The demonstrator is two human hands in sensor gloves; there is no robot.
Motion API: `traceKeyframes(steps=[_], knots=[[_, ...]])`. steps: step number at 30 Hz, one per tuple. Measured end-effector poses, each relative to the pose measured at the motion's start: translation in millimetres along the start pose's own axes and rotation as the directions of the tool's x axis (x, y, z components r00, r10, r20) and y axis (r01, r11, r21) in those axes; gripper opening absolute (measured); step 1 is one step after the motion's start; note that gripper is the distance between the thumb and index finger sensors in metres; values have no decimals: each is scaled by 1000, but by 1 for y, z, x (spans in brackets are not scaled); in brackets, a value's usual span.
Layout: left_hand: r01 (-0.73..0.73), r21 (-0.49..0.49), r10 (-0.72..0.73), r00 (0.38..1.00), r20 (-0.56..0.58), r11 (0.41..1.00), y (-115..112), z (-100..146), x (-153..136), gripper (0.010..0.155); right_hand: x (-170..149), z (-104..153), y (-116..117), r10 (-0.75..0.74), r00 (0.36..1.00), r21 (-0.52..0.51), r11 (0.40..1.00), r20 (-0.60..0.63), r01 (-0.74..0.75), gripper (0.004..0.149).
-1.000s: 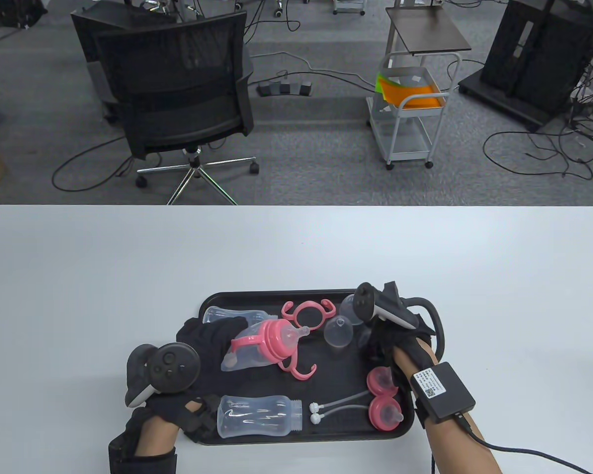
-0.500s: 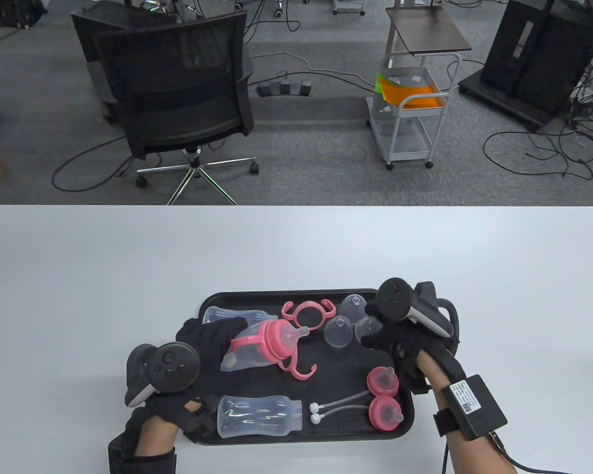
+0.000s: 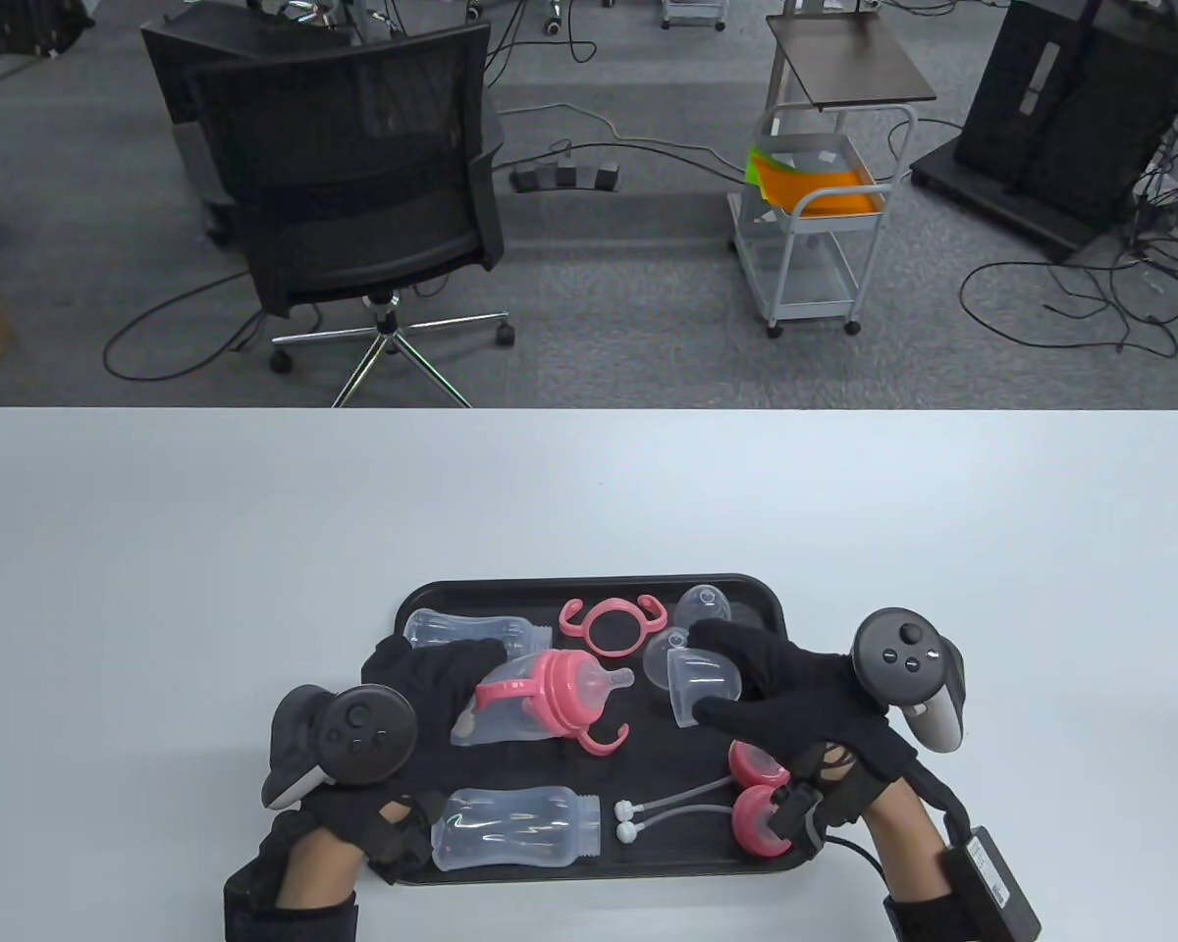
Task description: Assemble baby bottles from components
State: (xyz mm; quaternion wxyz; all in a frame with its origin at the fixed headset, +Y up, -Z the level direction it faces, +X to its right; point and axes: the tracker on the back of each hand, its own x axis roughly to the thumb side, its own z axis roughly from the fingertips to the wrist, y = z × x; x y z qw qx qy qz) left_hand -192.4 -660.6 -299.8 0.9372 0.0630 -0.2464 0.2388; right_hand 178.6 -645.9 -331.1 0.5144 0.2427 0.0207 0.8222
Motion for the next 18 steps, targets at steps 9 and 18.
traceKeyframes(steps=[9, 18], knots=[[34, -8, -34, 999, 31, 999, -2, -1, 8, 94, 13, 1, 19, -42, 993, 34, 999, 108, 38, 77], [59, -10, -59, 997, 42, 998, -5, -3, 16, 94, 25, 3, 36, 58, 986, 18, 998, 155, -61, 77]])
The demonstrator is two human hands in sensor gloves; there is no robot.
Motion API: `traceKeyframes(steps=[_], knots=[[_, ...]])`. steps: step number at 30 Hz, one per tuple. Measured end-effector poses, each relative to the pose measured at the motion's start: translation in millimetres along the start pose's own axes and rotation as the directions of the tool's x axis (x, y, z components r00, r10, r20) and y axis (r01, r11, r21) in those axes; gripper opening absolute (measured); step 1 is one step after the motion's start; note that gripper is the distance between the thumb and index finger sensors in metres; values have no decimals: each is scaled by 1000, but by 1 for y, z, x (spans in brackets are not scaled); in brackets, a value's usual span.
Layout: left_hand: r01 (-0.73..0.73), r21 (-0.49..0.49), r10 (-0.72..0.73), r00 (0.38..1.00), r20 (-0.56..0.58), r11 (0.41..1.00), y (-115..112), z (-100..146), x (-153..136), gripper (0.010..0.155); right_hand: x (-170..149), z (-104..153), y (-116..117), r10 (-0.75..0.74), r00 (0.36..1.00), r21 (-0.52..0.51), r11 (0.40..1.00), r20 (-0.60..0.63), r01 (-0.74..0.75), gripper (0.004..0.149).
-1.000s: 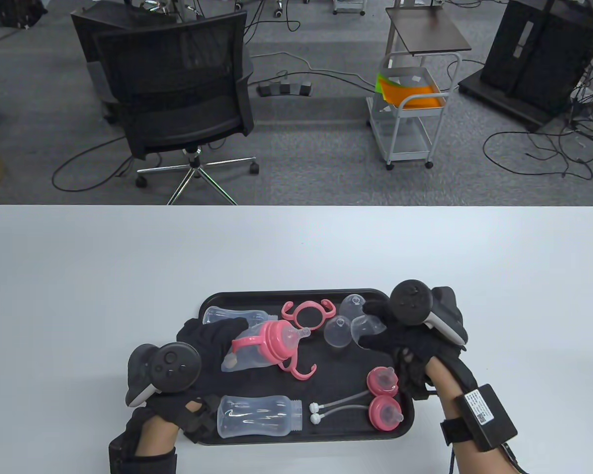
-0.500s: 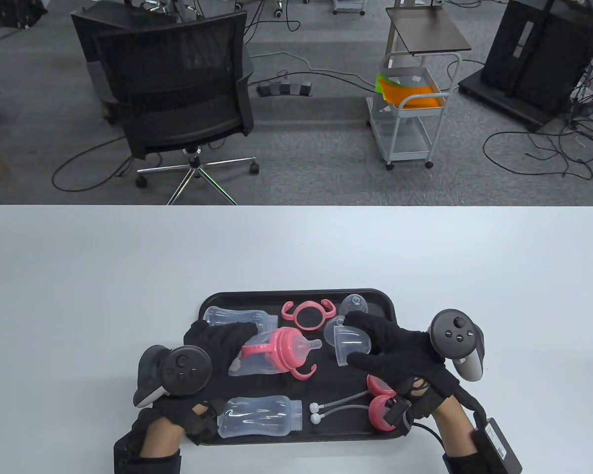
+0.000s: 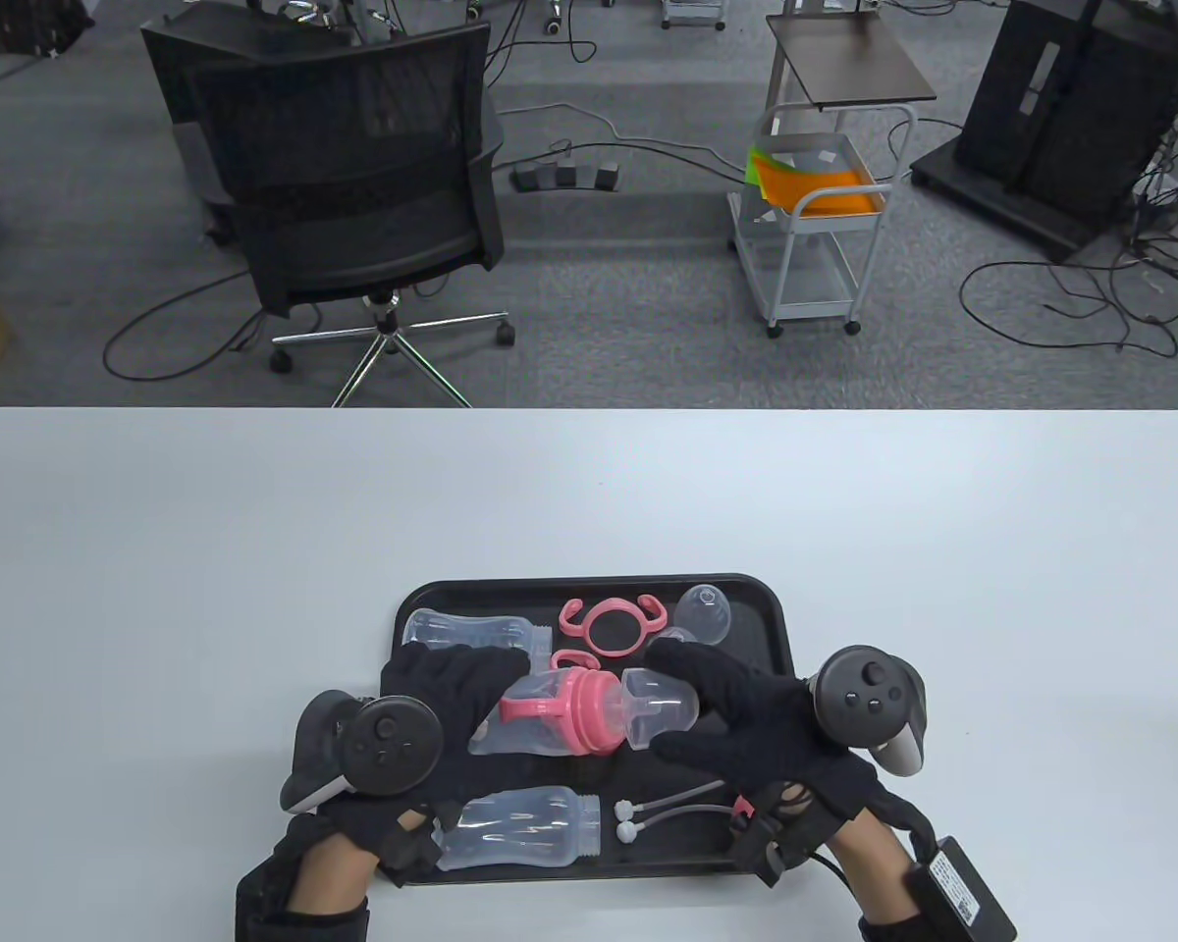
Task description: Assemble baby bottles from components
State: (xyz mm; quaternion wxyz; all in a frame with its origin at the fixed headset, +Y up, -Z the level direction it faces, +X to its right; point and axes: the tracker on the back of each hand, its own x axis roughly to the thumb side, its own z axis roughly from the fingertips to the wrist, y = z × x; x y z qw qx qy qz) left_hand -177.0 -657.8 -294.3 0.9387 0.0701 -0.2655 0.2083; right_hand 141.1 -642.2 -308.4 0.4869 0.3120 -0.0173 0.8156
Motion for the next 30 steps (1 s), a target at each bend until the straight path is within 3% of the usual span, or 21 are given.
traceKeyframes(steps=[12, 18, 24, 30], knots=[[25, -34, -25, 1000, -13, 999, -2, -2, 10, 93, 10, 2, 6, 125, 992, -27, 992, 18, -124, 75], [35, 40, -35, 999, 0, 999, 1, 0, 15, 93, 11, 2, 3, 122, 992, -49, 991, 17, -121, 82], [11, 137, -2, 998, -62, 991, 6, 2, 23, 93, 14, 3, 2, 174, 984, -94, 981, 40, -169, 76], [59, 152, -50, 997, -58, 987, 12, 4, 28, 92, 15, 4, 2, 192, 981, -102, 977, 40, -187, 75]])
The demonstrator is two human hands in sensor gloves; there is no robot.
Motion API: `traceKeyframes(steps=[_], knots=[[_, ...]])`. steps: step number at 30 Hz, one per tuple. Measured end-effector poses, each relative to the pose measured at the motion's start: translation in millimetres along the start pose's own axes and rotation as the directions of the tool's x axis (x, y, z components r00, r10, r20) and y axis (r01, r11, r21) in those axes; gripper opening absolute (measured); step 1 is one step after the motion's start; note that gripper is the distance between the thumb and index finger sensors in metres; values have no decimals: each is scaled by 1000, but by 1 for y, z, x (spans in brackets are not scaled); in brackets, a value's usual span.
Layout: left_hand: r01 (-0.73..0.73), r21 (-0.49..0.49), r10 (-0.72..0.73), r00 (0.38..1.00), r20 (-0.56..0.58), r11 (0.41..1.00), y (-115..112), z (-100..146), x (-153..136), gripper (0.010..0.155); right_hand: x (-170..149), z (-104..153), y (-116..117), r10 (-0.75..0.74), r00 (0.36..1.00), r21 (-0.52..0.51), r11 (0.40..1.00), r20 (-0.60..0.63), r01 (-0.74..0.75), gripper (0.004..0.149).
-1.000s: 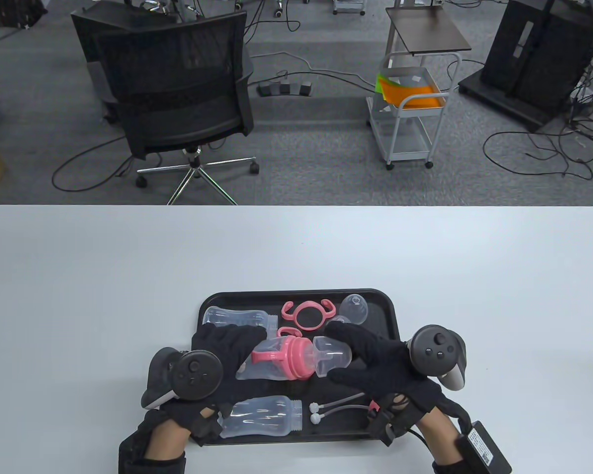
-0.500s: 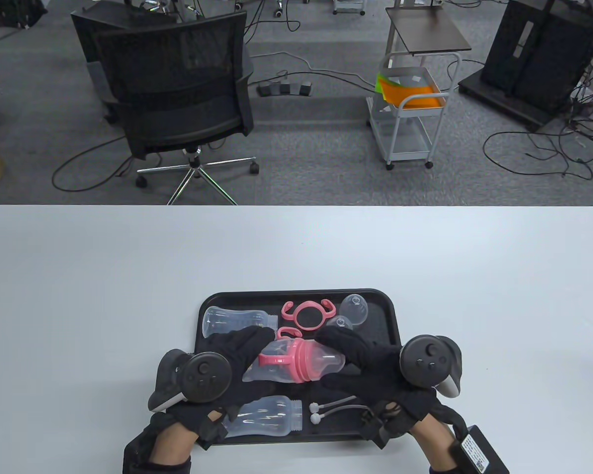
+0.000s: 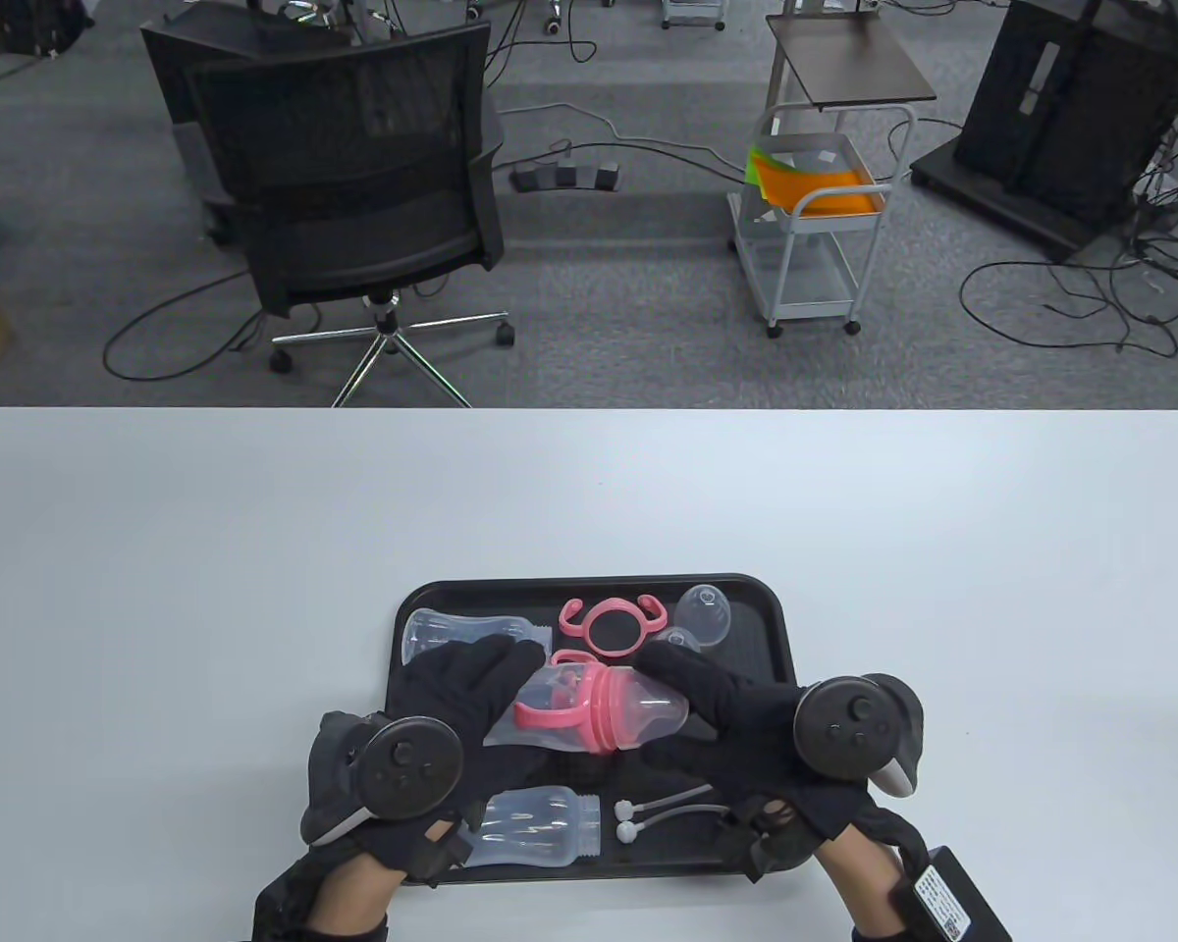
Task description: Assemble baby bottles from components
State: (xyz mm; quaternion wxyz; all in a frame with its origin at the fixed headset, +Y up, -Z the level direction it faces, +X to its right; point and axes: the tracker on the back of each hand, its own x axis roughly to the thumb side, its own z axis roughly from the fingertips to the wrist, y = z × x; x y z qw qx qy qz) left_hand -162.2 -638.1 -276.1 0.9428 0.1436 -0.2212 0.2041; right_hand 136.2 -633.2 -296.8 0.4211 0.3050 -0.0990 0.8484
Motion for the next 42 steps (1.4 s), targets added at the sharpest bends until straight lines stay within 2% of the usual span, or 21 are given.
traceKeyframes(steps=[8, 11, 15, 17, 19, 20, 24, 33, 35, 42], knots=[[45, 10, -45, 999, 17, 999, 1, 0, 10, 91, 3, 0, 1, 66, 998, -23, 998, -4, -66, 75], [10, -4, -10, 1000, 18, 1000, 1, 0, 7, 92, 0, 0, 2, -7, 1000, -12, 1000, 3, 7, 75], [-2, -14, 2, 1000, 15, 1000, -1, 0, 4, 93, 6, 1, 3, 12, 999, -32, 999, 32, -11, 76], [41, 52, -42, 999, 27, 998, 0, 1, 7, 92, 13, 2, 4, 14, 999, -60, 998, 51, -11, 77], [109, 20, -110, 993, 36, 994, 1, 2, 11, 93, 22, 3, 4, 68, 995, -65, 996, 73, -64, 78], [119, 55, -121, 992, 41, 991, 3, 3, 11, 94, 26, 3, 5, 96, 992, -70, 993, 82, -91, 77], [42, 31, -44, 997, 67, 999, 2, 2, 8, 96, 38, 4, 5, 167, 980, -80, 984, 111, -159, 77], [135, -19, -132, 986, 97, 991, 1, 1, 21, 101, 57, 6, 17, 299, 940, -73, 954, 165, -291, 77], [172, -12, -170, 981, 95, 985, -1, 1, 23, 102, 62, 8, 22, 340, 925, -92, 940, 169, -329, 77], [147, 30, -150, 979, 134, 989, 3, 4, 28, 103, 67, 8, 24, 355, 918, -102, 934, 178, -342, 78]])
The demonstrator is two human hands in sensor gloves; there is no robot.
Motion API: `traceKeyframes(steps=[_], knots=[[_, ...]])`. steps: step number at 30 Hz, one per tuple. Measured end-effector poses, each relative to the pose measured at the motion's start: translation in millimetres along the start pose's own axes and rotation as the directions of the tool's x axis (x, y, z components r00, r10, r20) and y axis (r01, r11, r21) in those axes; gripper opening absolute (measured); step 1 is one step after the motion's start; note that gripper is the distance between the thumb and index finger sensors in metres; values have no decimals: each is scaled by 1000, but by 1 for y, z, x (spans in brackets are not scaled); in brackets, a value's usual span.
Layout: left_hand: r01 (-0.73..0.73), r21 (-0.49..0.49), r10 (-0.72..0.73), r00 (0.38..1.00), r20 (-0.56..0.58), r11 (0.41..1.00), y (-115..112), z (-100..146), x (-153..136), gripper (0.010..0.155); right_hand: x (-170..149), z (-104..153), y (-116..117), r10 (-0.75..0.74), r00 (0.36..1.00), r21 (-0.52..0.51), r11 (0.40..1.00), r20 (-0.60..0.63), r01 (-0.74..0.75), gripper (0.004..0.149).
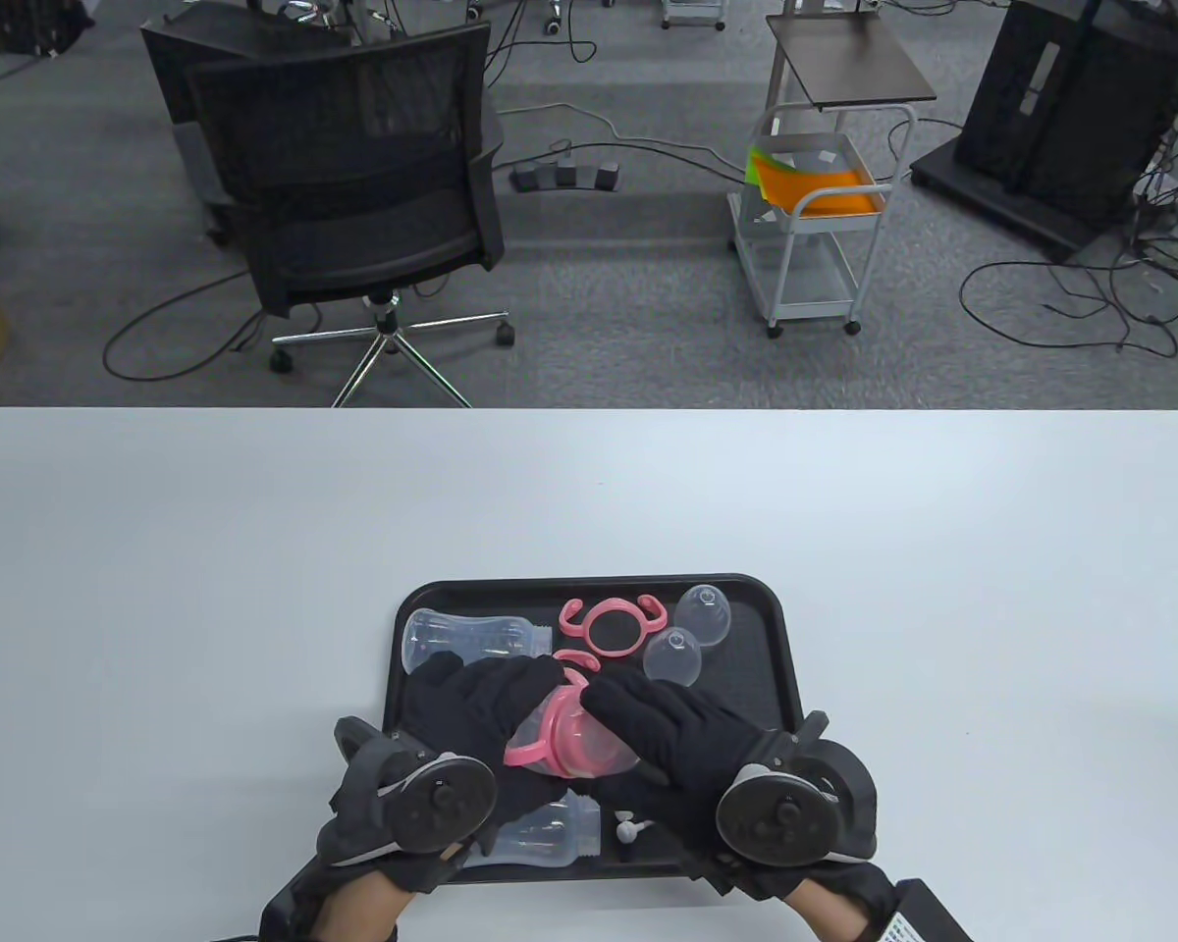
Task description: Assemble baby bottles from components
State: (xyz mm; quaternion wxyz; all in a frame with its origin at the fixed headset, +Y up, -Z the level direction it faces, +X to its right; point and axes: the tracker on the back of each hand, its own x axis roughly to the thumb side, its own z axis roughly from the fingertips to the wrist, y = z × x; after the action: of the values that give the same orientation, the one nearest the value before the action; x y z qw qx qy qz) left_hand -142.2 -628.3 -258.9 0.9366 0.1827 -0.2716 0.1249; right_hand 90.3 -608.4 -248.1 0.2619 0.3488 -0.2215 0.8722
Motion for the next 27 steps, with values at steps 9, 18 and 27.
traceKeyframes(steps=[9, 18, 27], knots=[[-128, 137, 140, 987, -75, 982, 23, 8, -29, 103, -18, -3, -12, -167, 982, -49, 985, -83, 163, 93], [-277, 280, 354, 894, -276, 919, 38, 26, -100, 104, -83, 13, -24, 29, 974, 28, 999, -224, -23, 92], [-320, 384, 478, 753, -452, 866, 25, 35, -152, 103, -140, 47, -26, 15, 924, 26, 1000, -381, -6, 90]])
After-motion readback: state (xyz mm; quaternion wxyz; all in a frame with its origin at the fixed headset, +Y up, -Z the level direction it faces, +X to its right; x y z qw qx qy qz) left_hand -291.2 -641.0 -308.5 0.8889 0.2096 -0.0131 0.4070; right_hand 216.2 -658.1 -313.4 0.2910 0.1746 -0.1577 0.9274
